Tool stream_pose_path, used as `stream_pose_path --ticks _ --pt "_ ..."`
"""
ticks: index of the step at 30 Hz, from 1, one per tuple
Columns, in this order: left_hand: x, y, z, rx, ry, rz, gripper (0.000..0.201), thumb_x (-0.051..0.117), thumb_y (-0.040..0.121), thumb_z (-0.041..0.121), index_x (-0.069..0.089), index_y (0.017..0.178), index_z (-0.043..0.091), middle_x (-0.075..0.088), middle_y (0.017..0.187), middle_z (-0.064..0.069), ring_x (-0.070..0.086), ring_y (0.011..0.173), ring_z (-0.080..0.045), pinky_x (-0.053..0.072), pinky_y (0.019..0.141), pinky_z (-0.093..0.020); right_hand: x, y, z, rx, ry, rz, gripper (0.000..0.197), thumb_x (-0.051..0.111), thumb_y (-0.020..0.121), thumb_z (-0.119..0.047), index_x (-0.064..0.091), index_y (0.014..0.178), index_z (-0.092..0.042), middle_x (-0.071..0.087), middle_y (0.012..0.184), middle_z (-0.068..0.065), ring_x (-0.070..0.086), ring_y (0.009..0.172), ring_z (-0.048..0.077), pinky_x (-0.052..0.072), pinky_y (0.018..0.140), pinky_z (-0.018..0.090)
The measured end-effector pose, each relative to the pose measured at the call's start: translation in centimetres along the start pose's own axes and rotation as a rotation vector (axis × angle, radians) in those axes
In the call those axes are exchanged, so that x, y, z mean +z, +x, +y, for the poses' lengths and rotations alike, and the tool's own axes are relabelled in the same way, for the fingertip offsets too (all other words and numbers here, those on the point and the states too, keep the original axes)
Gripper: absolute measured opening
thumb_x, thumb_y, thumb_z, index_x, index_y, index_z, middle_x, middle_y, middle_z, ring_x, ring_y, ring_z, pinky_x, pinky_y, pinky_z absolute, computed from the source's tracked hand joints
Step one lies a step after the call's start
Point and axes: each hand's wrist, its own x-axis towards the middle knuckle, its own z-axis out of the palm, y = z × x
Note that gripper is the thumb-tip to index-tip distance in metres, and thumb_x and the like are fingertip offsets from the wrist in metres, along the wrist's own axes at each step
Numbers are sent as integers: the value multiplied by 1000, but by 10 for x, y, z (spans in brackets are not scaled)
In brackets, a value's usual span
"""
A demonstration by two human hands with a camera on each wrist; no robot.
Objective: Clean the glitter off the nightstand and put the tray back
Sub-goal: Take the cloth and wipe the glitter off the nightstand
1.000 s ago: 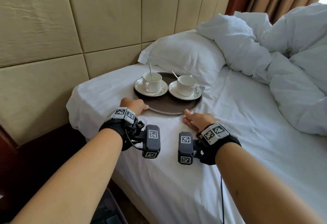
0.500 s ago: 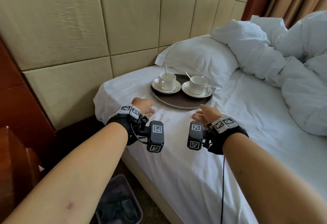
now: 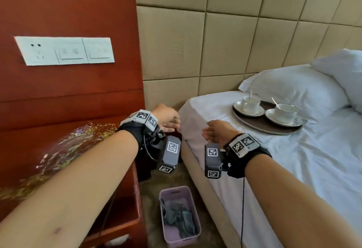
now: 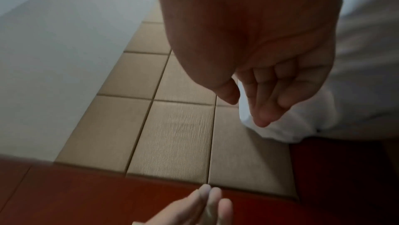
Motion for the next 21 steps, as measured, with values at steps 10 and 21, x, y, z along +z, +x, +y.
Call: stream_pose_path --ticks 10,21 --pt "-65 -34 -61 -100 -82 135 11 48 96 8 56 89 5 62 80 -7 61 68 -16 53 70 -28 81 -13 44 74 -140 -220 37 35 99 -18 41 63 -15 39 60 3 38 49 12 31 45 20" --pt "-16 -36 -122 -187 -337 73 8 46 95 2 54 95 0 60 77 -10 60 66 -18 53 65 -28 85 13 68 69 -155 -117 30 42 101 -18 56 78 -4 58 70 8 54 53 14 46 50 21"
